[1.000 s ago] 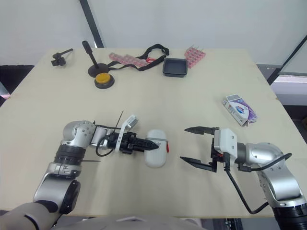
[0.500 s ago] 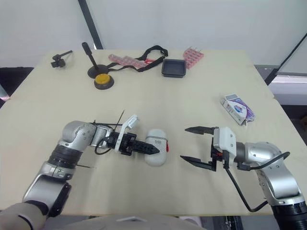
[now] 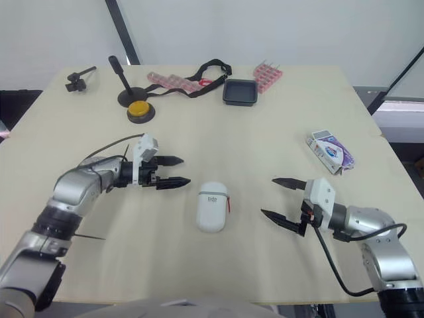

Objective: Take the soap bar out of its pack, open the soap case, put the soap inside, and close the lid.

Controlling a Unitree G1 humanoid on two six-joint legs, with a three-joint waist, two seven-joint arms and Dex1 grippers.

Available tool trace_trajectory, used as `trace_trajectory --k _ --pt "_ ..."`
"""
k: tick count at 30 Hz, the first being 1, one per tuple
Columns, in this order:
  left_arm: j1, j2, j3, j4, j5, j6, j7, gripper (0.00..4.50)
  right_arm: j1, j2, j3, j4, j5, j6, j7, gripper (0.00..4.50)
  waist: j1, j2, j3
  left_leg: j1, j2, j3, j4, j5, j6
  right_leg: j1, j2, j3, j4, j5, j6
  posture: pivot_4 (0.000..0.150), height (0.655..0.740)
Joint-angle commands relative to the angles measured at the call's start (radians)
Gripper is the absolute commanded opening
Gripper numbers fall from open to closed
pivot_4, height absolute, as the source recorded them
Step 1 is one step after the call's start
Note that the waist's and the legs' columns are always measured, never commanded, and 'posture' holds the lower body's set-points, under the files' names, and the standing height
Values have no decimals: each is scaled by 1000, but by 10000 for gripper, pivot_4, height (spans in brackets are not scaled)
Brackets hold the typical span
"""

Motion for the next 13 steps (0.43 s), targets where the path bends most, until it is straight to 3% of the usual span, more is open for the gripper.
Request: trace_trajectory --k 1,3,13 --pt "115 2 62 -37 71 -234 28 44689 7 24 -40 18 -22 -75 -48 45000 -8 0 0 0 0 0 0 0 0 0 0 0 0 0 0 1500 7291" --pt "169 3 68 -54 97 -310 35 44689 2 24 -44 37 -27 -95 -53 45000 -11 0 0 1 1 0 -1 -1 -1 0 1 0 -1 0 0 1500 7291" --pt "290 51 129 -114 105 -267 94 44689 10 -5 -48 107 -4 -132 -5 45000 -7 -1 1 2 1 1 1 0 1 0 1 1 2 -3 -5 1500 7291"
